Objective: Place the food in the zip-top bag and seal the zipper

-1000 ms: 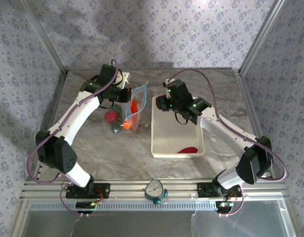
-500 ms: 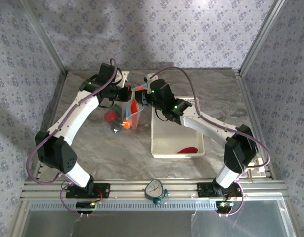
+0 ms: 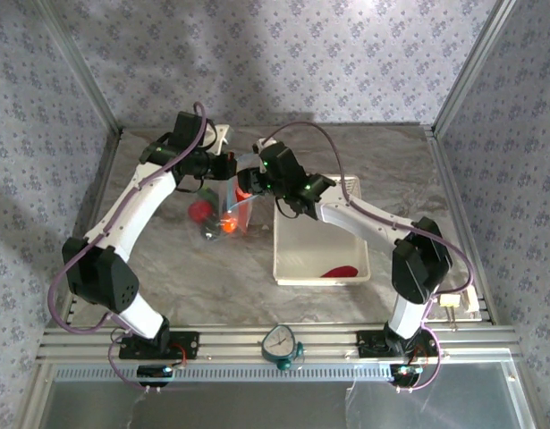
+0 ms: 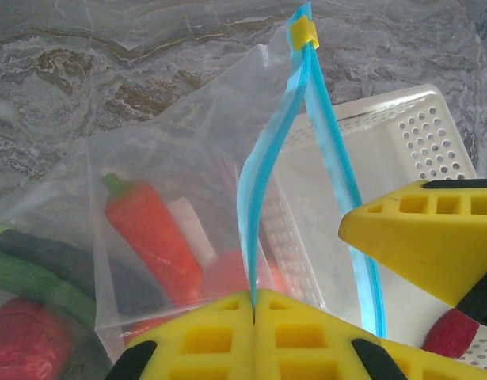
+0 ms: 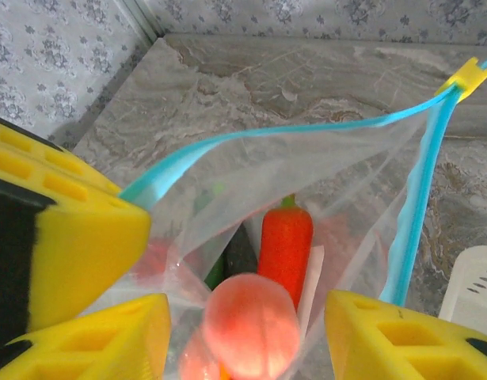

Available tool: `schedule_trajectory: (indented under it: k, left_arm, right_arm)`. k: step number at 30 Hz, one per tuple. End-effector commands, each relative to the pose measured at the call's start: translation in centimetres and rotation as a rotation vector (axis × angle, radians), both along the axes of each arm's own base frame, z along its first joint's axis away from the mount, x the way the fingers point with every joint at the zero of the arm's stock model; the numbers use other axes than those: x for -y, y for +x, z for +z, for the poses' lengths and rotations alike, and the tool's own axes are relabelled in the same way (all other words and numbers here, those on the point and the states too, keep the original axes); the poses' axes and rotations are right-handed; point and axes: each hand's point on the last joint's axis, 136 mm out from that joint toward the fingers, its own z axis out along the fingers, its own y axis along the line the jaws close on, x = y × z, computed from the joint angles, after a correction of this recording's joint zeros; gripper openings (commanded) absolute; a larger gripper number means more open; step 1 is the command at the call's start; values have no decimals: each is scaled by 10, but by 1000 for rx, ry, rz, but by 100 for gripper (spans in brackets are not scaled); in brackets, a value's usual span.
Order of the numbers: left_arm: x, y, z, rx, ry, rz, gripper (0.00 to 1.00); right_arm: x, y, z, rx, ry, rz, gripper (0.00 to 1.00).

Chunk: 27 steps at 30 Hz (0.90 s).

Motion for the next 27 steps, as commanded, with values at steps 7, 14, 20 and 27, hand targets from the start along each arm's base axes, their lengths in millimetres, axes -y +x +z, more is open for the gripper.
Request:
schedule_trajectory:
  k: [7,14,20,27]
  left_arm:
    - [7,1,34,79,-59,-27,0]
    - [3,-2,29,84,-31,-30,0]
    - [2,-2,19,67,-19,-33,1]
    - [1,-6,17,65,-14,-36,1]
  right_arm:
    - [66,-23,21,-52,-214,-12,54]
    - [170,-100,-32,-440,-566,-28,52]
    - [220,-158,-86,-714,-743,-72,49]
    - [240,-177,-113,-835,-810,-117,41]
